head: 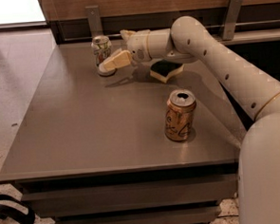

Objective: Knock 7up can over

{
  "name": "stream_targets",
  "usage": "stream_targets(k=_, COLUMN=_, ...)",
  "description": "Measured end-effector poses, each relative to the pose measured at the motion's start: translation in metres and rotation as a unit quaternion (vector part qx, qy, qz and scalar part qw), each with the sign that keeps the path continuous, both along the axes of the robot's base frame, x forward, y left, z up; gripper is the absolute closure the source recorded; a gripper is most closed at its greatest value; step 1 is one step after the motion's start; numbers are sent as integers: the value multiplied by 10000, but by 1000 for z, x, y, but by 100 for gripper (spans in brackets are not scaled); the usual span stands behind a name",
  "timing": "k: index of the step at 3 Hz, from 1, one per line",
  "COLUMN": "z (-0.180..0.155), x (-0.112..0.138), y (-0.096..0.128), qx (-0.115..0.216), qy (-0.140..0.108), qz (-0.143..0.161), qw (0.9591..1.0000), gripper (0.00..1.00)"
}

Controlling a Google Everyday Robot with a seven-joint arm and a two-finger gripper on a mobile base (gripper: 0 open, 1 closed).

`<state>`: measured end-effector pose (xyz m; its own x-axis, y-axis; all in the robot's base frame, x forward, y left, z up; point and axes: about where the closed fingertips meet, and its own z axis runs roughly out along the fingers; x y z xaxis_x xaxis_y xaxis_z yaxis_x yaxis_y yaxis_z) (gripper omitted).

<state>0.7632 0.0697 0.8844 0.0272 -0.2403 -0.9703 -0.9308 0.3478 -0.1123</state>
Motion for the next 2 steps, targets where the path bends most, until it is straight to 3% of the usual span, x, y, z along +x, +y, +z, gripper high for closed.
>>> stream_targets(k=1, z=-1, x=1, y=10, qx=63, qy=0, qz=90, qw=9999, gripper=0)
stream_targets(k=2, z=-2, x=1, y=17, qx=100, qy=-30, qz=152, qw=9998, gripper=18)
